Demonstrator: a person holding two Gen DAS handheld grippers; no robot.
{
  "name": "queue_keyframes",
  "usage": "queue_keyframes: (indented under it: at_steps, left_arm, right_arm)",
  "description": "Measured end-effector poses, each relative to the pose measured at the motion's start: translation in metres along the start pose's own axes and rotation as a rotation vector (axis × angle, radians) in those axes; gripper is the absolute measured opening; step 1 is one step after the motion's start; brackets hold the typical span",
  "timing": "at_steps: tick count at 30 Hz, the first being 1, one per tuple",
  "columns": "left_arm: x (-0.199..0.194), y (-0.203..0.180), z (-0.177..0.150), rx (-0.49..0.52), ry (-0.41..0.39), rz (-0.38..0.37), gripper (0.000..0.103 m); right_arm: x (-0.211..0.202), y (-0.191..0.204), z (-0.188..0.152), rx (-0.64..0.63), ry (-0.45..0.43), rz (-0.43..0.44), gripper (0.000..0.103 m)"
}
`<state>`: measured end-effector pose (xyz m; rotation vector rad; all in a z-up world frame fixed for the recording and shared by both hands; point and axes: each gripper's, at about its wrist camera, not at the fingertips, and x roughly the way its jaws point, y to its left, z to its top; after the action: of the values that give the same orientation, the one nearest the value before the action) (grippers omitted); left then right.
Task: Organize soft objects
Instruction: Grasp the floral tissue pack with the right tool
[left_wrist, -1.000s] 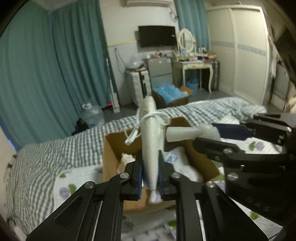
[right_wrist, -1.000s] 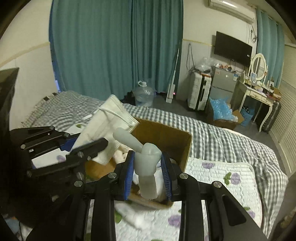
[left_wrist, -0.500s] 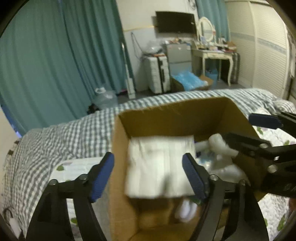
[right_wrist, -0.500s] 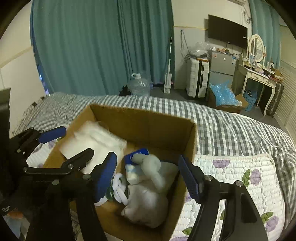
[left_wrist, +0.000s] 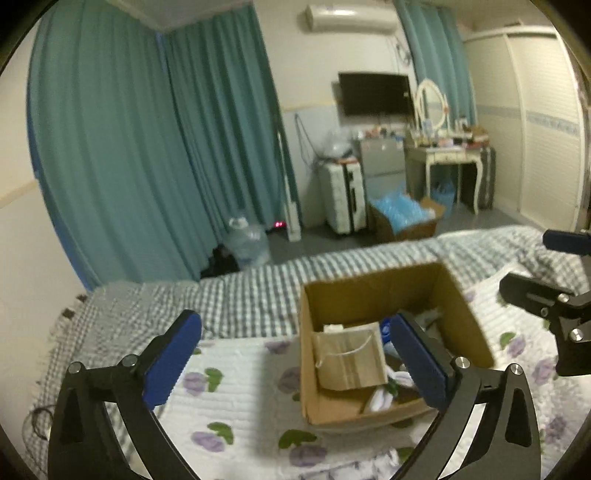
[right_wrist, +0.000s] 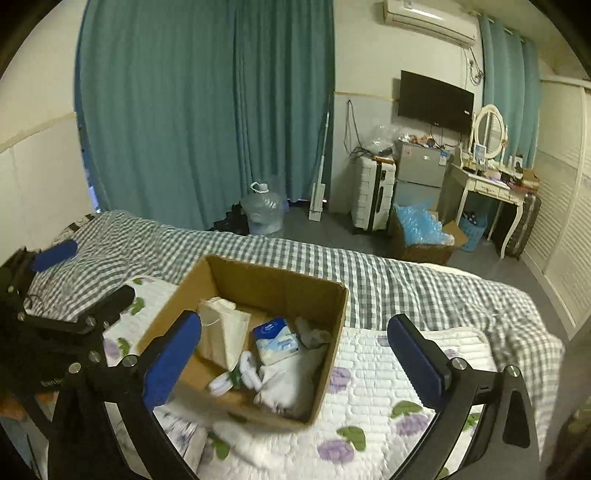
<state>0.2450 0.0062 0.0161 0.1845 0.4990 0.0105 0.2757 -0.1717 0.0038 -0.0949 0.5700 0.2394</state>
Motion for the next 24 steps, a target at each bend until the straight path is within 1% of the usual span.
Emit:
queue_keyframes:
  at_steps: [5, 8, 11, 13, 15, 16, 18, 19, 21, 24]
  left_arm:
    - [-0.045, 0.015, 0.004, -0.018, -0.029, -0.019, 0.103]
    - [-0.061, 0.02, -0.009, -0.027, -0.014, -0.018, 0.103]
    - [-0.063, 0.021, -0.032, -0.018, 0.022, -0.005, 0.103]
    - [-0.056, 0.02, -0.056, -0.011, 0.057, 0.015, 0.103]
    - [-0.045, 0.018, -0.08, -0.015, 0.112, 0.03, 0.103]
    - [-0.031, 0.019, -0.097, -0.021, 0.162, 0.047, 0.103]
    - [-0.012, 0.02, -0.123, -0.037, 0.231, 0.099, 0.103]
    - [0.0, 0.021, -0.138, -0.047, 0.27, 0.104, 0.103]
    - [0.019, 0.02, -0.158, -0.052, 0.333, 0.102, 0.103]
    - [0.038, 0.02, -0.18, -0.039, 0.412, 0.107, 0.103]
  right_arm:
    - [-0.05, 0.011, -0.002, -0.029, -0.023, -0.01, 0.102]
    - [-0.069, 0.021, -0.012, -0.039, -0.003, -0.019, 0.102]
    - [-0.072, 0.029, -0.031, -0.039, 0.026, -0.013, 0.102]
    - [-0.063, 0.037, -0.05, -0.038, 0.056, -0.006, 0.102]
    - [-0.048, 0.044, -0.069, -0.034, 0.099, 0.013, 0.102]
    - [-0.039, 0.046, -0.079, -0.03, 0.122, 0.019, 0.102]
    - [-0.013, 0.053, -0.104, -0.031, 0.187, -0.003, 0.102]
    - [-0.002, 0.057, -0.114, -0.034, 0.214, -0.002, 0.102]
    - [0.02, 0.065, -0.133, -0.03, 0.269, 0.035, 0.101]
    - [0.04, 0.072, -0.146, -0.02, 0.302, 0.061, 0.102]
